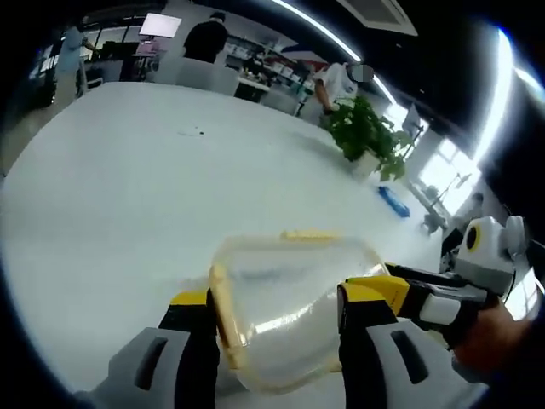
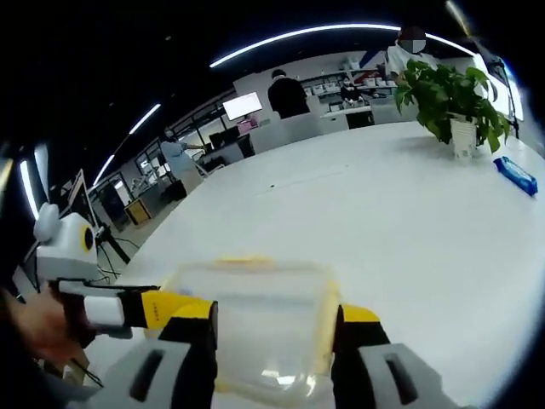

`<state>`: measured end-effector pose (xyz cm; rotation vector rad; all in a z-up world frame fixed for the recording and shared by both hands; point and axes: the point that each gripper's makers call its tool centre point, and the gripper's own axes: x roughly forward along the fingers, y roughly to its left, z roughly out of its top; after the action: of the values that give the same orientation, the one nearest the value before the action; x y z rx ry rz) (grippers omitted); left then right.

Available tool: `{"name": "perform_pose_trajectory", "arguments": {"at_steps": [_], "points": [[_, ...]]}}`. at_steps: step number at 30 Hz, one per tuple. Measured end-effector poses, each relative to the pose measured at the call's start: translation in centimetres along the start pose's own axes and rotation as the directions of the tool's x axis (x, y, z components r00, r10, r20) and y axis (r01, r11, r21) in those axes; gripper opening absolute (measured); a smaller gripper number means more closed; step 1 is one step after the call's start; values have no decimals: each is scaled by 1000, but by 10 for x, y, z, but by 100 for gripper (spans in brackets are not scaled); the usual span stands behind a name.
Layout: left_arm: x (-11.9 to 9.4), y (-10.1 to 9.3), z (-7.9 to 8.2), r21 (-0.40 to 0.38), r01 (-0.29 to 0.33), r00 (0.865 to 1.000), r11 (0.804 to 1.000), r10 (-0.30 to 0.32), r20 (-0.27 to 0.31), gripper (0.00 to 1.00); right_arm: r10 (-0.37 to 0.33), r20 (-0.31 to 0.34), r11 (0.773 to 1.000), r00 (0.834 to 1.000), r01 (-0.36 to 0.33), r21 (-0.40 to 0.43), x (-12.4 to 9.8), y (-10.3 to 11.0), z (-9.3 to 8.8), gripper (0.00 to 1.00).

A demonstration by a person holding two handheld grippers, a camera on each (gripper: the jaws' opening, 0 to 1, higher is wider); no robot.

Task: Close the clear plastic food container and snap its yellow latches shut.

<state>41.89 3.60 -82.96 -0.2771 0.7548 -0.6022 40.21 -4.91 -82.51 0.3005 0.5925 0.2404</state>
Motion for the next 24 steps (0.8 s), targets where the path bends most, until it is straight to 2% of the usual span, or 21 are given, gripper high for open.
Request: {"name": "perform_pose_trajectory", "arguments": {"at_steps": [5,24], "points": [[-2,9,5,-5,-6,1000,1000,6,6,55,9,2,1000,1000,-9,-9,11,8,2,52],[-8,69,39,-33,-47,997,998,49,56,56,55,11,998,998,-54,-43,62,46,20,53]]}}
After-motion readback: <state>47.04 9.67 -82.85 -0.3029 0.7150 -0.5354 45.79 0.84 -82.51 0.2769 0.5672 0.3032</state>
